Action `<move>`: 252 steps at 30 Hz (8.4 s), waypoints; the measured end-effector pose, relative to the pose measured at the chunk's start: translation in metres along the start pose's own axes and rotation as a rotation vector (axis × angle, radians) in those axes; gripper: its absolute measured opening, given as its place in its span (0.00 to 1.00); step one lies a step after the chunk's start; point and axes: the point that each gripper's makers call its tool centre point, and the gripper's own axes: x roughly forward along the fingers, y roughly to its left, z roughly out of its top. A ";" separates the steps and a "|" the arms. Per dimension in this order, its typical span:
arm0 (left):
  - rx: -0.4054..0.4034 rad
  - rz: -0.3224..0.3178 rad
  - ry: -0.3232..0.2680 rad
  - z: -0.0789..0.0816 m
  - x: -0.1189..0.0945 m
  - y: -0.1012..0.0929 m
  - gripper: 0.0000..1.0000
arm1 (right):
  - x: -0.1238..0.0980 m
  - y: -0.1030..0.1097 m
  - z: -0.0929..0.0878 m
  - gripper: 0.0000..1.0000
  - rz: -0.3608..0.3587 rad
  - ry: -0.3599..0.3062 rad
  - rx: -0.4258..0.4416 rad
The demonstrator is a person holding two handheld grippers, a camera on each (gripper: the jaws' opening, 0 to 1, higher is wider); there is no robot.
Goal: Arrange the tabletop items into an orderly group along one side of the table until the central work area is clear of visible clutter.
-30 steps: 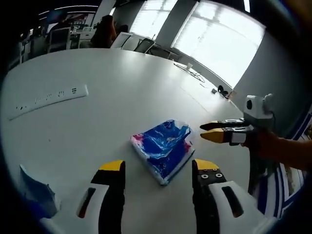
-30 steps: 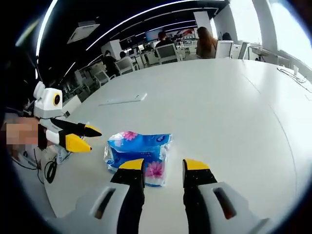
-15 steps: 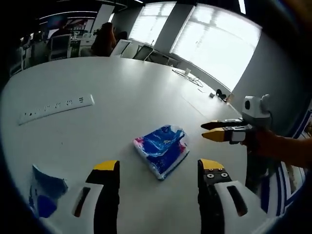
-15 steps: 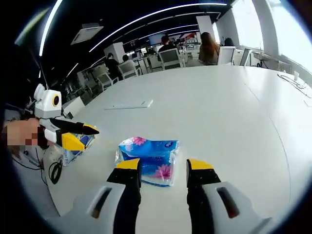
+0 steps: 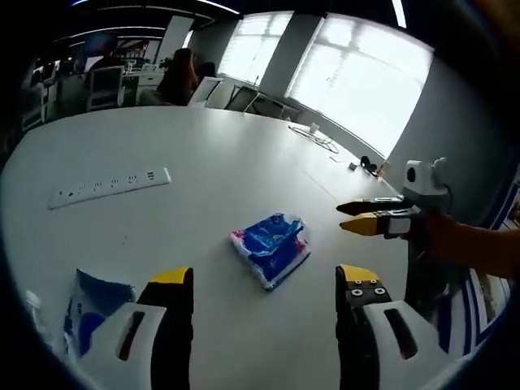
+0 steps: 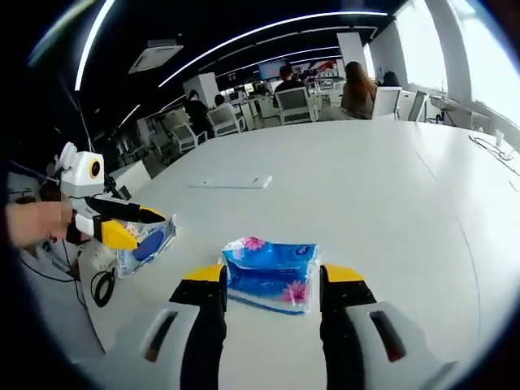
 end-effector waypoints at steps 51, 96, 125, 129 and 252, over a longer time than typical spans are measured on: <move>-0.185 0.288 -0.190 -0.057 -0.230 0.092 0.76 | 0.061 0.186 0.031 0.47 0.286 0.052 -0.212; -0.329 0.408 -0.236 -0.105 -0.269 0.161 0.71 | 0.226 0.220 -0.017 0.39 0.439 0.326 -0.345; -0.333 0.398 -0.206 -0.110 -0.255 0.166 0.69 | 0.241 0.227 -0.045 0.00 0.546 0.430 -0.436; -0.328 0.393 -0.200 -0.110 -0.253 0.165 0.68 | 0.239 0.229 -0.044 0.00 0.557 0.422 -0.455; -0.597 0.550 -0.134 -0.114 -0.148 0.162 0.00 | 0.183 0.197 -0.004 0.00 0.462 0.218 -0.276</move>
